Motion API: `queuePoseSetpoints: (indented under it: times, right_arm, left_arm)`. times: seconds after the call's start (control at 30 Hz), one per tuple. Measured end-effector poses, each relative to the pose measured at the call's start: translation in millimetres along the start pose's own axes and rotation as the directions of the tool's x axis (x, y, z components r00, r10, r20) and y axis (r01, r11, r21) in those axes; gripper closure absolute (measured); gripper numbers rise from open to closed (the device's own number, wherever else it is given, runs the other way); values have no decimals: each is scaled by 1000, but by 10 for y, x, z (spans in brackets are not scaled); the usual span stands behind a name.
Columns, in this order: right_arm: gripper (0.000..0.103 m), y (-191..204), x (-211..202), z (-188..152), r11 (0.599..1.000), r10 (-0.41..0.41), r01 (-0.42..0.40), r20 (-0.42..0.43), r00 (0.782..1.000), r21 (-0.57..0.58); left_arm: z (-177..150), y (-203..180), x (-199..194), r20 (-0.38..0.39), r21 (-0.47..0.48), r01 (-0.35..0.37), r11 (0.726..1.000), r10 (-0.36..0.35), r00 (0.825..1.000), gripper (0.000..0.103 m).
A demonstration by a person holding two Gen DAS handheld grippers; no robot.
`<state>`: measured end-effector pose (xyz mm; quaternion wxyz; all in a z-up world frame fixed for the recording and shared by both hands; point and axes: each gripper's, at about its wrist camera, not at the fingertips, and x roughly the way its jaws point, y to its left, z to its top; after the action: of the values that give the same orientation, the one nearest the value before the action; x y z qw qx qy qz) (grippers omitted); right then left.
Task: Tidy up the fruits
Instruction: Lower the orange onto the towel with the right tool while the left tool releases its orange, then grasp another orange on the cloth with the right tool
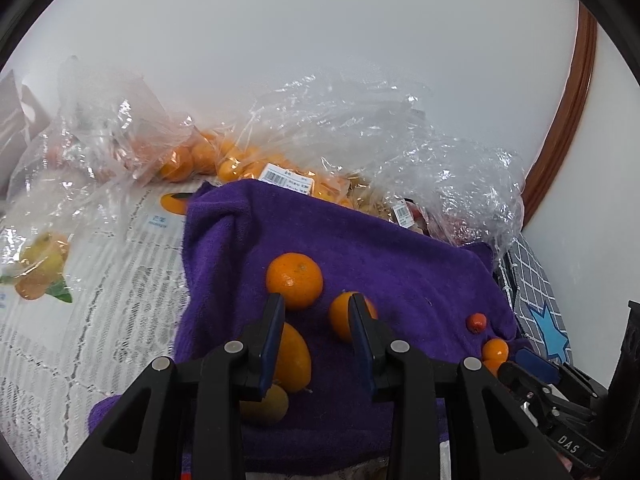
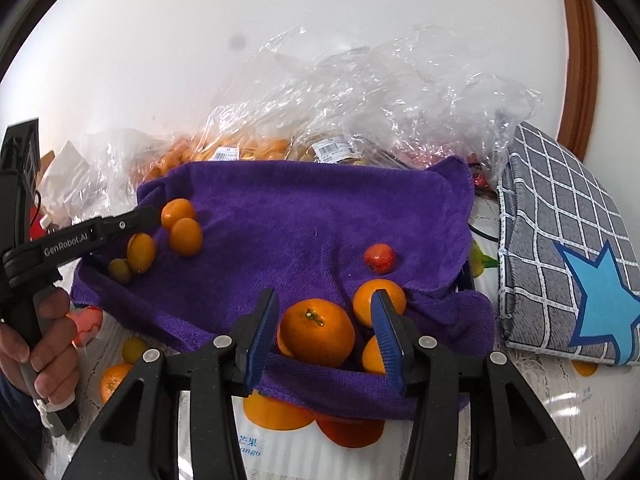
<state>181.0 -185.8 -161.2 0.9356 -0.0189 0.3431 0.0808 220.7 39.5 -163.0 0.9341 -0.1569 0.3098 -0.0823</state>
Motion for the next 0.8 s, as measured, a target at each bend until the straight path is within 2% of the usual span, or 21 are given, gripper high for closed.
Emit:
queuePoseSetpoints:
  times: [0.17,0.4,0.53,0.8]
  right_arm:
    - [55,66,-146,-39,1000,25,-25,4,1000,14]
    - [55,450,-383,-215,995,95,-95,-14,995,-26]
    - [55,683,-414,-305,985,164,-166,-53,985,-36]
    - [52,979,-366,-451,972,225,-231,-115,968,-49]
  left_arm:
    - [-55,105,-188,30,-36,0,999,1,1000,72]
    - [-217,277,-503,32,-56,6,998,-4,999,68]
    - [-294,390,-641,28,-61,-18,998,20,999,68]
    - [-427,466,-855,23,-35,-52,998,53,998,68]
